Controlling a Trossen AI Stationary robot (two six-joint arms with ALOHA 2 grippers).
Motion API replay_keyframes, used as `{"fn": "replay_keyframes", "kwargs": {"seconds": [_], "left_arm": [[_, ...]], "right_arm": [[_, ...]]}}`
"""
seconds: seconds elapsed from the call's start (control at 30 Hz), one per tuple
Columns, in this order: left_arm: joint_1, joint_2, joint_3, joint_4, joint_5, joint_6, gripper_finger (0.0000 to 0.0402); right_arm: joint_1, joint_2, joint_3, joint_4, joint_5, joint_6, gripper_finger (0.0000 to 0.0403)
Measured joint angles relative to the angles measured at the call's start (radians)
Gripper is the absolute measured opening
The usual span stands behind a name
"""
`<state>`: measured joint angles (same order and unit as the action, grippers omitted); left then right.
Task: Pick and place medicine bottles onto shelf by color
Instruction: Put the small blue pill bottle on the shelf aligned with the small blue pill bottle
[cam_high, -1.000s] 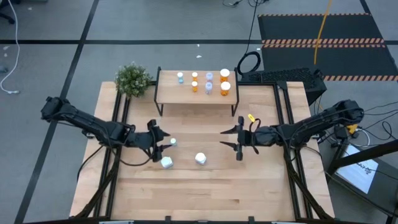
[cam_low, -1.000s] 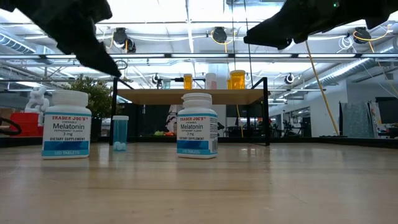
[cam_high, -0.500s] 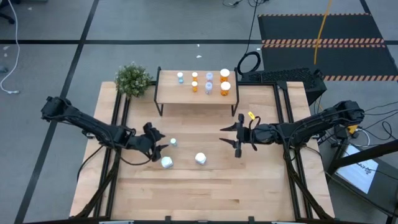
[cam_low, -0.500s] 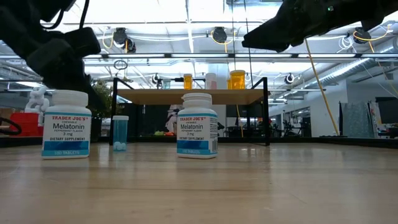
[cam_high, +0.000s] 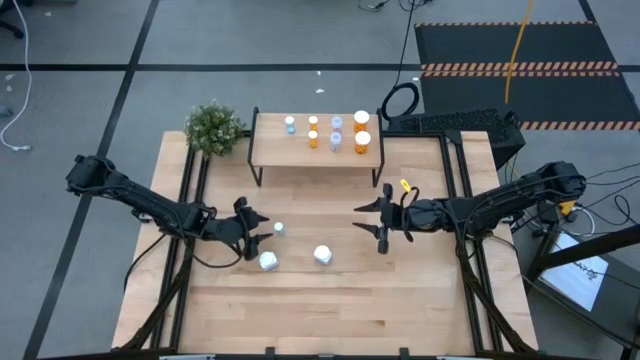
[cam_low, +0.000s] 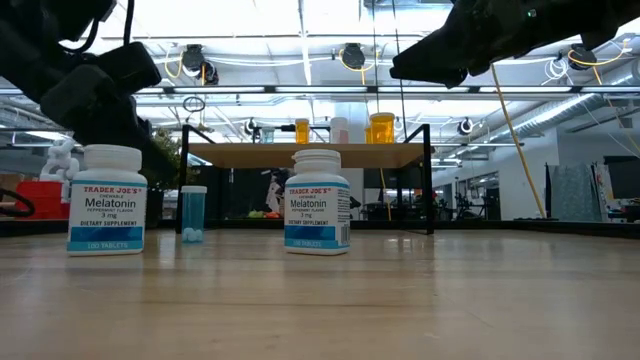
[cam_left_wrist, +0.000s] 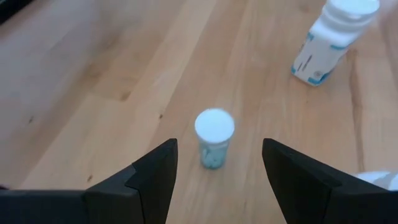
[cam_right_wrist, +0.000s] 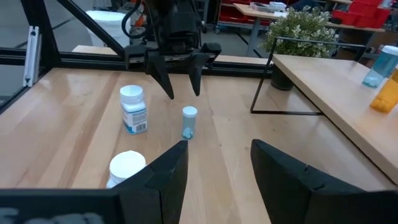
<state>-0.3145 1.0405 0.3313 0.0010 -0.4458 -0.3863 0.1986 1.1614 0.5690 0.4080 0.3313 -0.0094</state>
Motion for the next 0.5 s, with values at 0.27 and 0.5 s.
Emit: {"fn": "replay_keyframes", "kwargs": {"seconds": [0.27, 0.5], "left_arm": [[0.0, 0.0, 0.0, 0.021, -0.001, 0.045, 0.0237], [0.001, 0.0, 0.0, 0.03, -0.001, 0.056, 0.0237]], "right_arm": [[0.001, 0.0, 0.0, 0.0, -0.023, 0.016, 0.0169], [0.001, 0.0, 0.0, 0.001, -0.023, 0.017, 0.0169]]}}
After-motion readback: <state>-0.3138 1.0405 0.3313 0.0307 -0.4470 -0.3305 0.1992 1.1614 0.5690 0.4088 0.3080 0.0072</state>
